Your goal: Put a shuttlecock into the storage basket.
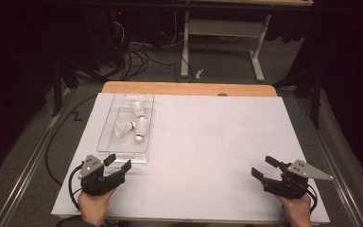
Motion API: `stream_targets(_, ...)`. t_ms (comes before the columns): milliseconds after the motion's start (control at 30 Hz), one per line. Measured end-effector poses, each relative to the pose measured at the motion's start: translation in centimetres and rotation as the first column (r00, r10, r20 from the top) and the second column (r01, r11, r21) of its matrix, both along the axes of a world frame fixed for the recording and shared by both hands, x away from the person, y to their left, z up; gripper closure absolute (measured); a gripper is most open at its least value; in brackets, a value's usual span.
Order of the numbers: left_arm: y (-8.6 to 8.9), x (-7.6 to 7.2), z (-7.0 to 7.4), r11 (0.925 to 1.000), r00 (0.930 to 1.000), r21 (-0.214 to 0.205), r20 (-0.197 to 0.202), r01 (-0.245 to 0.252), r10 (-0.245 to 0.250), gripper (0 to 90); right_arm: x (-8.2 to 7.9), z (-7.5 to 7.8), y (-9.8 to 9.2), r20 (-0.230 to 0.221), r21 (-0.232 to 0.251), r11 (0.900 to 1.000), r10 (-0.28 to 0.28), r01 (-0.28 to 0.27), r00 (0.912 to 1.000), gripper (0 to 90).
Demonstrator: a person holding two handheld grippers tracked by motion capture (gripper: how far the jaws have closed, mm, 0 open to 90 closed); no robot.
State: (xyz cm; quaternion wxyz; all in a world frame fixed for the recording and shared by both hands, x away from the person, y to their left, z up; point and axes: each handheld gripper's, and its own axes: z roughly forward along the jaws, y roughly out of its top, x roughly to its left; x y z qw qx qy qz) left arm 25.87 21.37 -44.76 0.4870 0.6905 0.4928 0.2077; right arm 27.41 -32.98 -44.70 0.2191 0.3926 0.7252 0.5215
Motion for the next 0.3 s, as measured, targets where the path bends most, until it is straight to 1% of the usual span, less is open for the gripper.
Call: stream_targets(300,0.01,0.04,-0.01,1.0000,1.0000,-0.004,-0.002,0.001,-0.002,35.1,0.07,-0.04,-0.02,0.000,-0.001,1.0000,0.002,-0.002,1.0000,24.8)
